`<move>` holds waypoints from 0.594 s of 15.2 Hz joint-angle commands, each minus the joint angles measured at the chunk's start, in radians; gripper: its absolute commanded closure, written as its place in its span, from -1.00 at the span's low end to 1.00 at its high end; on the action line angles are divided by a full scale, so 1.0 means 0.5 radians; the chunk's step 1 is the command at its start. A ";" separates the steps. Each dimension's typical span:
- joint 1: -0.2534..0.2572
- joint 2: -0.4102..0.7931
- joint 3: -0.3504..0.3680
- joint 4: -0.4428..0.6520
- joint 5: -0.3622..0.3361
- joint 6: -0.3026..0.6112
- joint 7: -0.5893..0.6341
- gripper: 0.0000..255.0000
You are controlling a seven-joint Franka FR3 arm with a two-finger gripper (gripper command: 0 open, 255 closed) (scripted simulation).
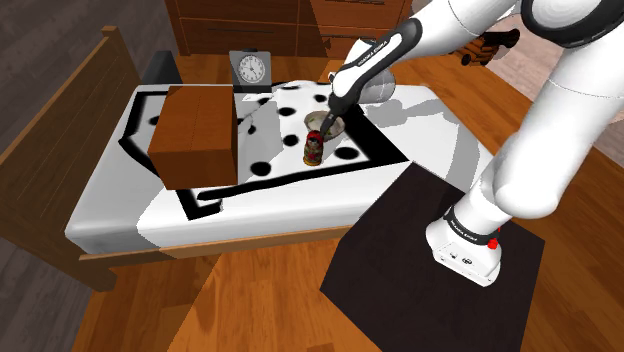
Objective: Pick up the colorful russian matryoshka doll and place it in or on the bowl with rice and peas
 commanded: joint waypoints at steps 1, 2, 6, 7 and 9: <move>-0.030 0.105 0.051 0.059 0.108 0.064 -0.111 -1.00; -0.038 0.135 0.066 0.070 0.130 0.083 -0.128 -1.00; -0.072 0.256 0.124 0.117 0.215 0.157 -0.195 -1.00; -0.081 0.286 0.139 0.129 0.234 0.175 -0.210 -1.00; -0.087 0.303 0.149 0.137 0.245 0.185 -0.219 -1.00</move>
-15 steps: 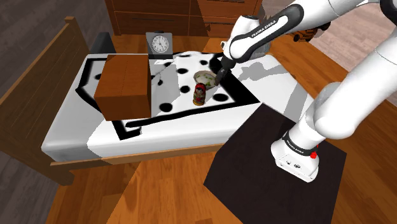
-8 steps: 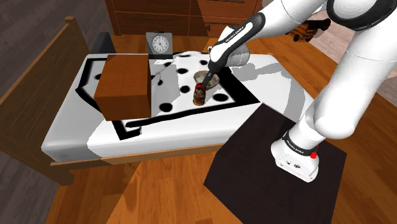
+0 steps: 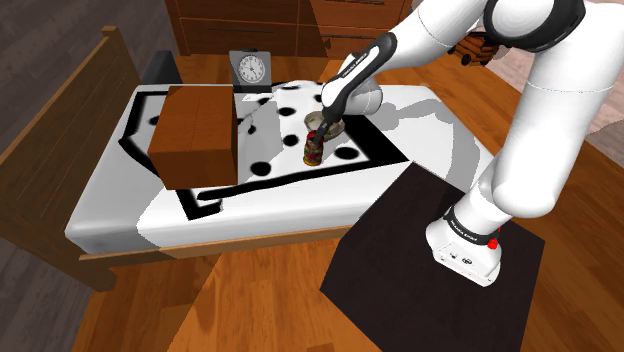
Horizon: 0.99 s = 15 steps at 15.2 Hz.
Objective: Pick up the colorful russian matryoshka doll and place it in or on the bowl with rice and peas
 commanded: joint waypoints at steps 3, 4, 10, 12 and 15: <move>-0.004 0.013 0.007 0.007 0.008 0.008 -0.006 -1.00; -0.004 0.013 0.007 0.007 0.008 0.008 -0.006 -1.00; -0.004 0.013 0.007 0.006 0.008 0.008 -0.006 1.00; -0.003 0.013 0.006 0.006 0.008 0.008 -0.005 1.00; -0.003 0.012 0.006 0.006 0.008 0.008 -0.005 1.00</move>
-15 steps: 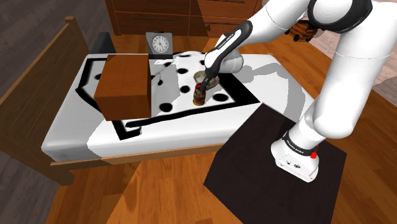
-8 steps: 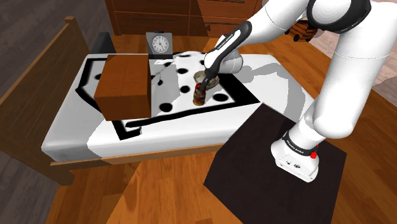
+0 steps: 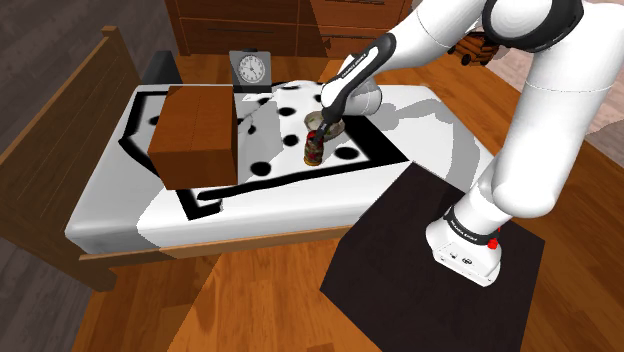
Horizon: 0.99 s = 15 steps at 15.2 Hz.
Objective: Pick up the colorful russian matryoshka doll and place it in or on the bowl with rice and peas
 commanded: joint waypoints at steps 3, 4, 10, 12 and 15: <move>0.013 -0.025 -0.017 -0.005 -0.022 -0.021 0.020 1.00; 0.025 -0.051 -0.034 -0.010 -0.045 -0.043 0.041 1.00; 0.088 -0.203 -0.123 -0.028 -0.188 -0.173 0.170 1.00; 0.103 -0.252 -0.147 -0.030 -0.236 -0.217 0.211 1.00; 0.121 -0.323 -0.176 -0.029 -0.306 -0.286 0.272 1.00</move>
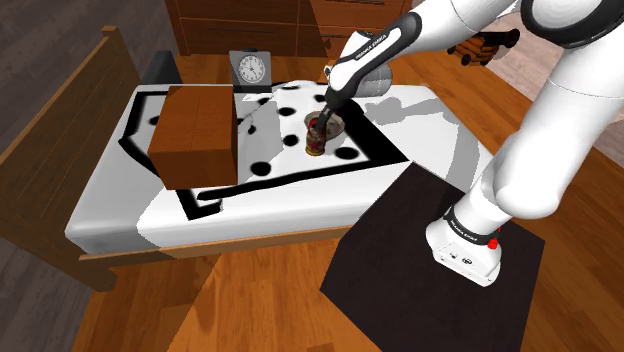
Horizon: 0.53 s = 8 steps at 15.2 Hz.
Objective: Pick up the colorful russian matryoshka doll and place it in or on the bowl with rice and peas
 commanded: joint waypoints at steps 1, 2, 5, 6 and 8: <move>0.010 -0.045 -0.019 0.007 -0.047 -0.049 0.040 1.00; 0.014 -0.068 -0.027 0.009 -0.069 -0.073 0.058 1.00; 0.023 -0.134 -0.046 0.018 -0.133 -0.144 0.112 1.00; 0.025 -0.156 -0.050 0.022 -0.153 -0.168 0.129 1.00; 0.028 -0.198 -0.059 0.032 -0.190 -0.216 0.162 1.00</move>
